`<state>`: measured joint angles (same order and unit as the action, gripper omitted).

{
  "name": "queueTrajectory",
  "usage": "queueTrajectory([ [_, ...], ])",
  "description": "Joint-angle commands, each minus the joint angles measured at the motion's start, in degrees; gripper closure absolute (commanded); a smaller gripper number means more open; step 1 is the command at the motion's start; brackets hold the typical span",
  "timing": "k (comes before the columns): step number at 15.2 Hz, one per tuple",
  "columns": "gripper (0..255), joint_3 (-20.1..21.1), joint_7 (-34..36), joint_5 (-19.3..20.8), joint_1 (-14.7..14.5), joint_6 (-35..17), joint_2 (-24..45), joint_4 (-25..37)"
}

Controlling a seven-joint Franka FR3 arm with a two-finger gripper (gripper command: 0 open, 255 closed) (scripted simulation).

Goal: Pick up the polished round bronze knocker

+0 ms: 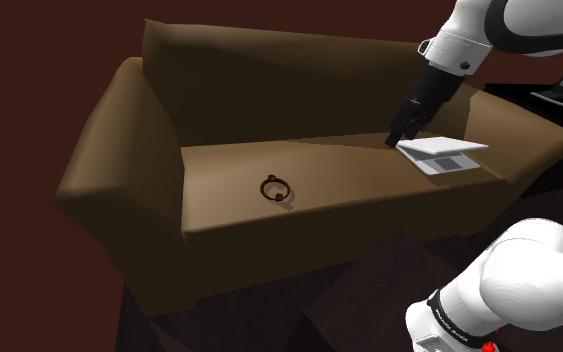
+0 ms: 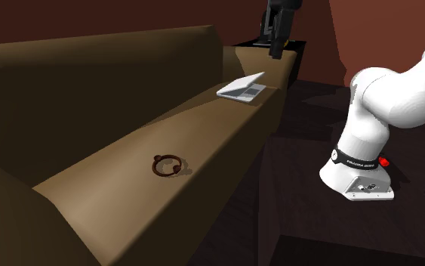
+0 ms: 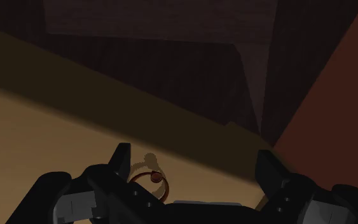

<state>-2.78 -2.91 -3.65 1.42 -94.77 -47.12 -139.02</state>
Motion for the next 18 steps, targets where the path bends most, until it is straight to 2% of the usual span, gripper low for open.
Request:
queueTrajectory([
  [1, 0, 0.00, 0.00, 0.00, 0.00, 0.00, 0.00, 0.00],
  [10, 0, -0.41, -2.16, 1.06, -0.04, -18.49, 14.26, -4.03],
  [18, 0, -0.96, -3.84, 1.49, -0.17, -33.31, 31.08, -1.79],
])
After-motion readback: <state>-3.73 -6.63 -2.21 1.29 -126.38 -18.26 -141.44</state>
